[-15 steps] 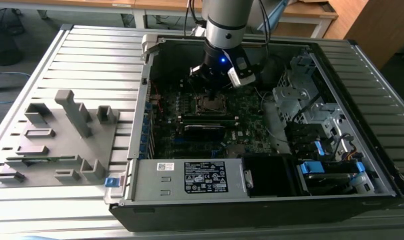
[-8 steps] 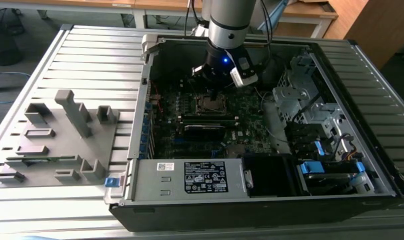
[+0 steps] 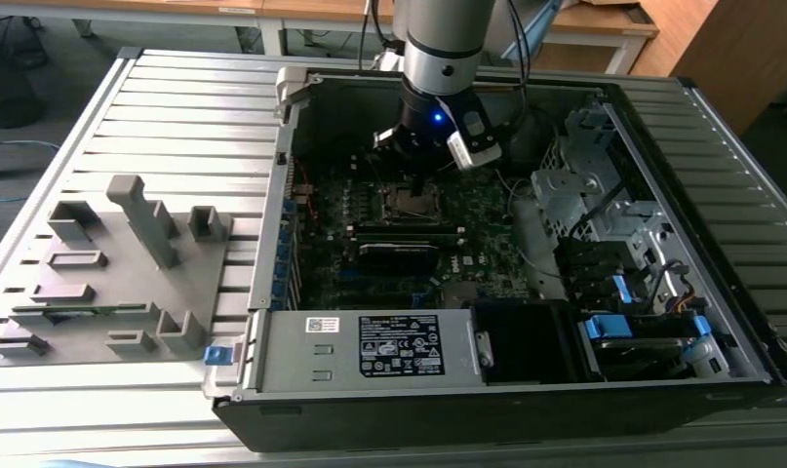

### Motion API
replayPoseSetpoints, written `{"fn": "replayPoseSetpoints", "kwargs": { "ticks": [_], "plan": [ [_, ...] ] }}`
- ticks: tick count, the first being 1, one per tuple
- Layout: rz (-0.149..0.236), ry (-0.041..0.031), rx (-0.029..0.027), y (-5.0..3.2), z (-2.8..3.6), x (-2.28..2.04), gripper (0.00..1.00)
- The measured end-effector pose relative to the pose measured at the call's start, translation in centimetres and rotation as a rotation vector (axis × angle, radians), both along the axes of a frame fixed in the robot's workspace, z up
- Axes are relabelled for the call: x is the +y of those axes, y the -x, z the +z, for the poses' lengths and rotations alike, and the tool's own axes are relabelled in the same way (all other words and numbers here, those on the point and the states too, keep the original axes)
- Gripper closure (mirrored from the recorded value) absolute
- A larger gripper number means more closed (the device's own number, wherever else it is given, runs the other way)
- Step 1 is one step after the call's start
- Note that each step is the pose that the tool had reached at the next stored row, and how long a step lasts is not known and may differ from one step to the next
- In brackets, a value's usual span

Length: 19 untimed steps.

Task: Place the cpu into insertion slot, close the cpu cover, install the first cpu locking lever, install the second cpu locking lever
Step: 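Install the first cpu locking lever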

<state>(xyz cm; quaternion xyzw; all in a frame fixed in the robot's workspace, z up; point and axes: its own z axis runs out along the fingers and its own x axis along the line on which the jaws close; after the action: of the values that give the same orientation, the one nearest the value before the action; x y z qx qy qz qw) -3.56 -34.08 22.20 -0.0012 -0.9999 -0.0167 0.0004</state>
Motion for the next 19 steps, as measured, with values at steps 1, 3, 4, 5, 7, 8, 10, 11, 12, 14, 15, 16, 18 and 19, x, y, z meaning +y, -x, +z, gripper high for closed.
{"fn": "replayPoseSetpoints", "kwargs": {
  "ticks": [1,3,4,5,7,8,10,11,12,14,15,16,18,19],
  "plan": [
    [0.0,0.0,0.0,0.0,0.0,0.0,0.89],
    [0.0,-0.0001,-0.0001,0.0,0.0,0.0,0.89],
    [0.0,0.0,0.0,0.0,0.0,0.0,0.89],
    [0.0,0.0,-0.0001,0.0,0.0,0.0,0.89],
    [0.0,0.0003,0.0001,0.0,0.06,0.0,0.89],
    [0.0,0.0003,0.0001,0.0,0.12,0.0,0.89],
    [0.0,0.0001,0.0,0.0,0.29,0.0,0.89],
    [0.0,0.0,-0.0001,0.0,0.39,0.0,0.89],
    [0.0,0.0001,0.0,0.0,0.5,0.0,0.89],
    [0.0,0.0,0.0,0.0,0.75,0.0,0.89],
    [0.0,0.0,-0.0001,0.0,0.87,0.0,0.89],
    [0.0,-0.0001,-0.0001,0.0,1.0,0.0,0.89],
    [0.0,0.0001,0.0,0.0,1.19,0.0,0.89],
    [0.0,0.0,-0.0001,0.0,1.22,0.0,0.89]
  ]
}}
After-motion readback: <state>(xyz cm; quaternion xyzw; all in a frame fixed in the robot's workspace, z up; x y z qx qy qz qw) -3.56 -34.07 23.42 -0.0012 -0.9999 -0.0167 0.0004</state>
